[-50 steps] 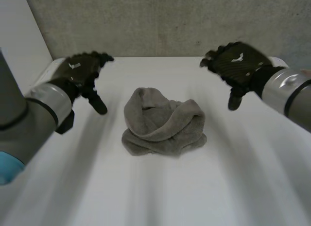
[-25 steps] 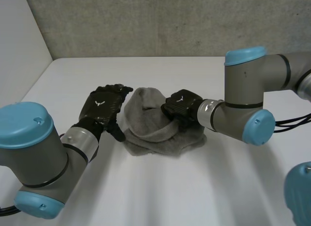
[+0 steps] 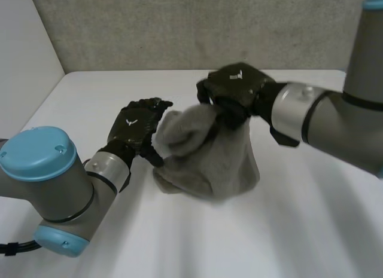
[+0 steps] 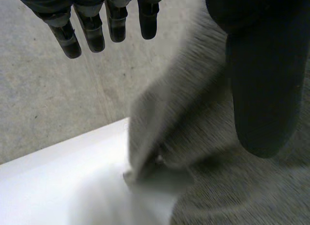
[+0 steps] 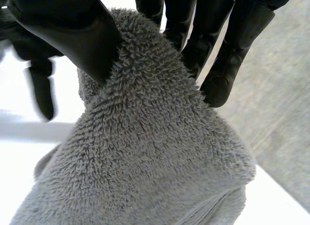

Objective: Fold the laundry

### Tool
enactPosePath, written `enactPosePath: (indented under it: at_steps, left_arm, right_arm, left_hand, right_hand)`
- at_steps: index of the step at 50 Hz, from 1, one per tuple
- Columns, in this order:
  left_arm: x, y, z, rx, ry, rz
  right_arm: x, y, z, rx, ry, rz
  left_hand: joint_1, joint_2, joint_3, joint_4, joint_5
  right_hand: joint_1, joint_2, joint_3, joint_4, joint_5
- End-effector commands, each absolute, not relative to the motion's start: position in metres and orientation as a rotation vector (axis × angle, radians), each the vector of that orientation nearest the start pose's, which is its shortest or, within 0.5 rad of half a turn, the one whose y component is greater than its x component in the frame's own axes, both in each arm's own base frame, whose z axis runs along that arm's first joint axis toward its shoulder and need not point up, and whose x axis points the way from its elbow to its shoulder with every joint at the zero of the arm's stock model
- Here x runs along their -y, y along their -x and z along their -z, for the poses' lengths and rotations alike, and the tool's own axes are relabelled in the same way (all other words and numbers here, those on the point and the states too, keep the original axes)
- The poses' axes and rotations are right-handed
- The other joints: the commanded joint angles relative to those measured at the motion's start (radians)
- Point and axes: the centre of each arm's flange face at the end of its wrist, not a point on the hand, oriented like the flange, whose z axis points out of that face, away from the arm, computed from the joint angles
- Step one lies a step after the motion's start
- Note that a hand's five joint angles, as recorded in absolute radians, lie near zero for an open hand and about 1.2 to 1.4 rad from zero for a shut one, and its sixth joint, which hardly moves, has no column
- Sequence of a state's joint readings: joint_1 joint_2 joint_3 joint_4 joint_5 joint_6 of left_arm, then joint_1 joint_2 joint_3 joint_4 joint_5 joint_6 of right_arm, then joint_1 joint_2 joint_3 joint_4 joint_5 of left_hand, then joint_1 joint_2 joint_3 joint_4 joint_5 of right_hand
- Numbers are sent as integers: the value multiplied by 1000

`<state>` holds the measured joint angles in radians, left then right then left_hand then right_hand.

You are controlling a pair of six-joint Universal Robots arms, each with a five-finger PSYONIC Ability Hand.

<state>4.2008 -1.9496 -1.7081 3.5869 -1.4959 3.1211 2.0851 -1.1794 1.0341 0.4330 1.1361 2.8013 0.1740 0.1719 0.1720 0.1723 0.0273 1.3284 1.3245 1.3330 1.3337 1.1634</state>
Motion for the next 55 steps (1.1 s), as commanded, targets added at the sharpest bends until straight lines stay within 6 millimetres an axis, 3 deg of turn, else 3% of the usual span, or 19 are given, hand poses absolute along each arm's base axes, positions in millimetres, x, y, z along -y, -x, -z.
enactPosePath:
  at_steps: [1, 6, 8, 16, 21, 27, 33, 45, 55]
  left_arm:
    - [250, 300, -181, -2648, -629, 2395]
    - [246, 303, -173, -2720, -624, 2367]
    - [240, 309, -169, -2766, -704, 2349]
    - [221, 309, -158, -2892, -877, 2229]
    - [221, 302, -162, -2907, -857, 2199]
    - [234, 289, -167, -2891, -769, 2203]
    - [235, 289, -165, -2892, -768, 2198]
    - [232, 292, -162, -2910, -779, 2193]
    - [217, 313, -147, -2953, -899, 2148]
  right_arm:
    - [207, -312, -279, -1848, 1265, 1493]
    - [193, -305, -277, -1838, 1266, 1508]
    - [190, -301, -279, -1828, 1258, 1534]
    - [195, -299, -284, -1841, 1227, 1604]
    - [208, -288, -282, -1925, 1184, 1644]
    - [209, -285, -276, -1955, 1176, 1631]
    - [211, -284, -273, -1959, 1168, 1636]
    - [206, -273, -281, -1954, 1130, 1695]
    - [194, -269, -301, -1902, 1036, 1719]
  left_hand:
    - [31, 33, 33, 32, 3]
    - [42, 45, 44, 44, 15]
    - [51, 53, 53, 53, 23]
    - [66, 68, 68, 68, 38]
    - [66, 68, 68, 68, 38]
    - [66, 68, 68, 68, 38]
    - [72, 74, 74, 74, 44]
    - [174, 176, 176, 176, 146]
    - [245, 247, 247, 247, 217]
  right_hand:
    - [68, 72, 63, 63, 58]
    - [68, 72, 63, 63, 58]
    - [68, 72, 63, 63, 58]
    - [68, 72, 63, 63, 58]
    - [68, 72, 63, 63, 58]
    - [68, 72, 63, 63, 58]
    - [68, 72, 63, 63, 58]
    - [68, 72, 63, 63, 58]
    - [68, 72, 63, 63, 58]
